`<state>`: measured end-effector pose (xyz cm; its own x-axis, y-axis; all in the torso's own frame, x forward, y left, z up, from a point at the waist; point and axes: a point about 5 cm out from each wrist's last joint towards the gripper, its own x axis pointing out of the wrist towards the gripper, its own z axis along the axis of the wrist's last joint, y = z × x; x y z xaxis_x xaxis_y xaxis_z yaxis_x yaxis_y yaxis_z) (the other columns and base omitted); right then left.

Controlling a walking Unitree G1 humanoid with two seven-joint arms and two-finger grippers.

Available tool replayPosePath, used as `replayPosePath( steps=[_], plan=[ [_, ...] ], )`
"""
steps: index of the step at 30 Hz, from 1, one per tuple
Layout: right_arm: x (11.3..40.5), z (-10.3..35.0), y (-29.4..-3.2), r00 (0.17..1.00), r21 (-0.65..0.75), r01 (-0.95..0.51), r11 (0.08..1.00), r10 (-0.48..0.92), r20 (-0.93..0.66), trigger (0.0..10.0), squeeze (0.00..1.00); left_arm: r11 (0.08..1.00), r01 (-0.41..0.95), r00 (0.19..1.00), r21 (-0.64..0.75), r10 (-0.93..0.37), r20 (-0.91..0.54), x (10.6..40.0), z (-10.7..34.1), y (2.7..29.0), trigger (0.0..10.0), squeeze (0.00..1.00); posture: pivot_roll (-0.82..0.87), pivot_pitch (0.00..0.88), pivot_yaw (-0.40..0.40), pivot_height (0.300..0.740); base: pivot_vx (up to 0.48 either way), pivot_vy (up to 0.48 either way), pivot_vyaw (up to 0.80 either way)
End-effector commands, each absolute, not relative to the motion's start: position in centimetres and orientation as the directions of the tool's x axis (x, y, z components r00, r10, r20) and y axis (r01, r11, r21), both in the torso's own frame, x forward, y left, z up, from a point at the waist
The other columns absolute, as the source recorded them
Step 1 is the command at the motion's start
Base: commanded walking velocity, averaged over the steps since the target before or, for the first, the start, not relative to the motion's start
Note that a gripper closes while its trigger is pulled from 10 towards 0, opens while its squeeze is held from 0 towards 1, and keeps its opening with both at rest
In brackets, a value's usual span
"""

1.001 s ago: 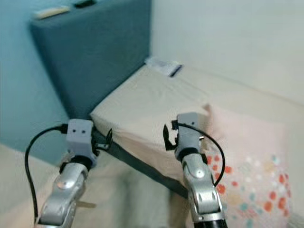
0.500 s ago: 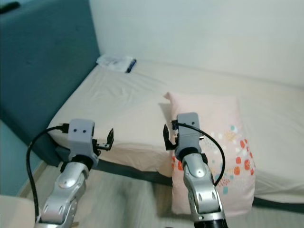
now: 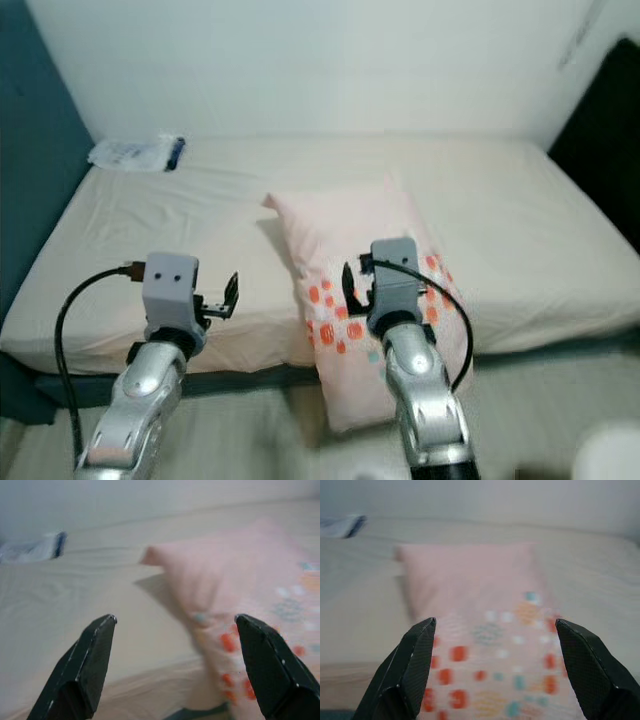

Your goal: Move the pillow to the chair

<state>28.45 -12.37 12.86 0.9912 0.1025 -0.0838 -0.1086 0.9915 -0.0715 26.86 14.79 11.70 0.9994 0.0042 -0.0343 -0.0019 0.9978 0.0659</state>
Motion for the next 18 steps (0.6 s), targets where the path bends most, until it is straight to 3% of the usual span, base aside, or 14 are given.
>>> replayPosePath(
  steps=[1, 8, 18],
  plan=[
    [28.33, 12.68, -12.48, 0.991, -0.065, -0.104, 0.992, 0.098, -0.088, 10.0, 0.00, 0.998, 0.001, 0.998, 0.063, 0.003, -0.057, 26.68, 11.14, 14.78, 10.0, 0.00, 0.02, 0.063, -0.026, 0.740, 0.000, 0.000, -0.80],
    [28.32, 12.57, -12.49, 0.991, -0.057, -0.102, 0.993, 0.097, -0.094, 10.0, 0.00, 0.998, 0.007, 0.999, 0.058, -0.004, -0.050, 26.62, 11.21, 14.75, 10.0, 0.00, 0.02, 0.059, -0.026, 0.740, 0.000, 0.000, -0.76],
    [28.32, 12.41, -12.37, 0.988, -0.062, -0.120, 0.991, 0.113, -0.104, 10.0, 0.00, 0.998, 0.021, 0.999, 0.063, -0.018, -0.048, 26.59, 11.25, 14.51, 10.0, 0.00, 0.02, 0.058, -0.027, 0.740, 0.000, 0.000, 0.00]
  ],
)
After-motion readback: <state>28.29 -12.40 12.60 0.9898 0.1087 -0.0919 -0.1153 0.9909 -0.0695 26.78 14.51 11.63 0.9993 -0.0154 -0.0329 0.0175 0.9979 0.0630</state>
